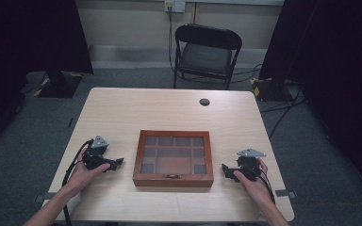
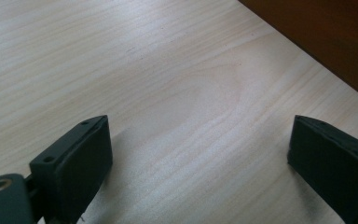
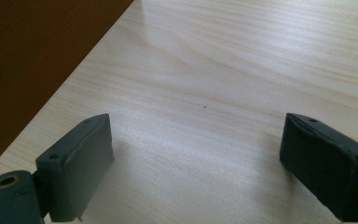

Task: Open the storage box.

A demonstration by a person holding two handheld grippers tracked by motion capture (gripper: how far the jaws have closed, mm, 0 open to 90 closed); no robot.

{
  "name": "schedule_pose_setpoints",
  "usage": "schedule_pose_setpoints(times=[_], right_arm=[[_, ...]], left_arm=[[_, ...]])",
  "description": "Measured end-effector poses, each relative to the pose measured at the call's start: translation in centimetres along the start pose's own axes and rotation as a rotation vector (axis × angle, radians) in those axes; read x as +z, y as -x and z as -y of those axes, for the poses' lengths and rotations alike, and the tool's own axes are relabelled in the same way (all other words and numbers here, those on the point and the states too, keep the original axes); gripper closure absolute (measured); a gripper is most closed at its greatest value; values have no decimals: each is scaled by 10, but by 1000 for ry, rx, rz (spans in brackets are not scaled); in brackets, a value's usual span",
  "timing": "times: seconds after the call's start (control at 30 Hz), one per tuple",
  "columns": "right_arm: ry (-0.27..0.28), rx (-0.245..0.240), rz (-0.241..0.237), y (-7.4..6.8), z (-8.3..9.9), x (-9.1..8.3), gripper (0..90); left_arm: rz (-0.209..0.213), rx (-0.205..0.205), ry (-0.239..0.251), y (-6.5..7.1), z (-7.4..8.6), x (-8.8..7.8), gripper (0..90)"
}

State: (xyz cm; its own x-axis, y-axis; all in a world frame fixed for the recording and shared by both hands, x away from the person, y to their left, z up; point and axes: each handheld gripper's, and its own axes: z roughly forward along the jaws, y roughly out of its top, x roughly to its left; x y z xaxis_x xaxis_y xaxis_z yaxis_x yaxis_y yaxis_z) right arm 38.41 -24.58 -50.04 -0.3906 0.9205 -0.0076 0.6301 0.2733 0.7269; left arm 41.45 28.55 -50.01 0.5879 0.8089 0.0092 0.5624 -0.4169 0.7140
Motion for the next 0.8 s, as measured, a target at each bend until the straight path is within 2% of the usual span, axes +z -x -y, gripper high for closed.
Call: schedule_pose_setpoints(times=[0.13, 0.27, 0.33, 0.4, 0.43, 0.53, 0.57, 0.63, 0.73, 0.8], right_arm=[[1, -1, 1, 0, 0, 0, 89], [1, -2, 1, 0, 0, 0, 88], [0, -1, 0, 0, 0, 0, 88], [0, -1, 0, 0, 0, 0, 87], [0, -1, 0, 0, 0, 0, 87], [1, -3, -3, 0, 0, 0, 85], [1, -3, -3, 0, 0, 1, 85], [1, -3, -3, 0, 0, 1, 85], [1, -3, -3, 0, 0, 1, 84], [1, -4, -3, 0, 0, 1, 85]], left_arm=[[1, -2, -3, 2, -2, -1, 155], [11, 3, -9, 1, -5, -4, 171], [28, -24, 11, 0, -10, -8, 207], [37, -41, 52, 1, -12, -13, 224], [35, -32, 71, 3, -14, -16, 233], [21, -10, 69, 6, -16, -19, 236], [37, -18, 75, 8, -17, -20, 237], [48, -8, 85, 9, -21, -23, 237], [67, -29, 106, 11, -27, -29, 245], [73, -25, 122, 13, -29, -33, 249]])
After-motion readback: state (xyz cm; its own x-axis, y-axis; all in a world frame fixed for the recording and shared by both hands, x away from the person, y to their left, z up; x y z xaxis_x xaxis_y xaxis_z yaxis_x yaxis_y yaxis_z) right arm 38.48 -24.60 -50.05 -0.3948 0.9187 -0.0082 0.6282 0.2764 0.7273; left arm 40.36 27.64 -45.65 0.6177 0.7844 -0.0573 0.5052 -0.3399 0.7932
